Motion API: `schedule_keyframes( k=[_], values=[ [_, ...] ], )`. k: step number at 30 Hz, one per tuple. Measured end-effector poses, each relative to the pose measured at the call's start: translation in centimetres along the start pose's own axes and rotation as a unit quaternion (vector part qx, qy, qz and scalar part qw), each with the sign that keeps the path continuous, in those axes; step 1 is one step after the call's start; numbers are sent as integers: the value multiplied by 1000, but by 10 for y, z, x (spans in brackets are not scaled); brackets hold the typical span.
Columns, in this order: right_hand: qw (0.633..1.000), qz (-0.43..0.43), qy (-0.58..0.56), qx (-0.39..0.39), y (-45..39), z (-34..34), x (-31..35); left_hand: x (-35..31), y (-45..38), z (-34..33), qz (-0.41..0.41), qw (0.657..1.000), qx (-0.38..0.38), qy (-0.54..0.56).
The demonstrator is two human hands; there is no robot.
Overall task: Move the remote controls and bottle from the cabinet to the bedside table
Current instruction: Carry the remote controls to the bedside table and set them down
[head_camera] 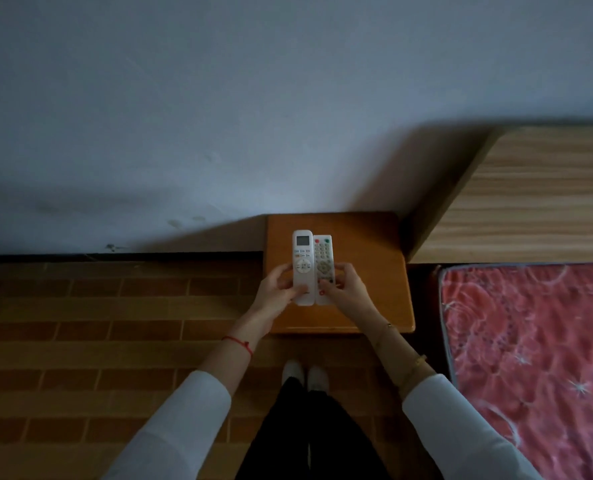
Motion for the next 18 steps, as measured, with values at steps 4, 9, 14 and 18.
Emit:
schedule_keyframes(
  k=[4,9,14,18],
  values=[
    [1000,-13,19,0,-57,-26,-38,32,-63,-8,11,1000,-13,-25],
    [999,-23,44,-10,-123,-63,-98,80,-136,-18,21,997,-36,-59],
    [997,-26,68,-24,-169,-96,-152,130,-193,-23,13,994,-59,-89],
    [994,-11,106,-37,-194,-118,-182,163,-225,-26,-6,990,-94,-108]
  ],
)
Point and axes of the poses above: each hand's wrist, its own y-axis away from the middle knuckle, its own z-axis out of the back of the hand, x = y × z, the point moved 2 cm from there along -y, towards the middle knuckle, and after that the axes turned 10 degrees about -x, right-handed, at the moved point
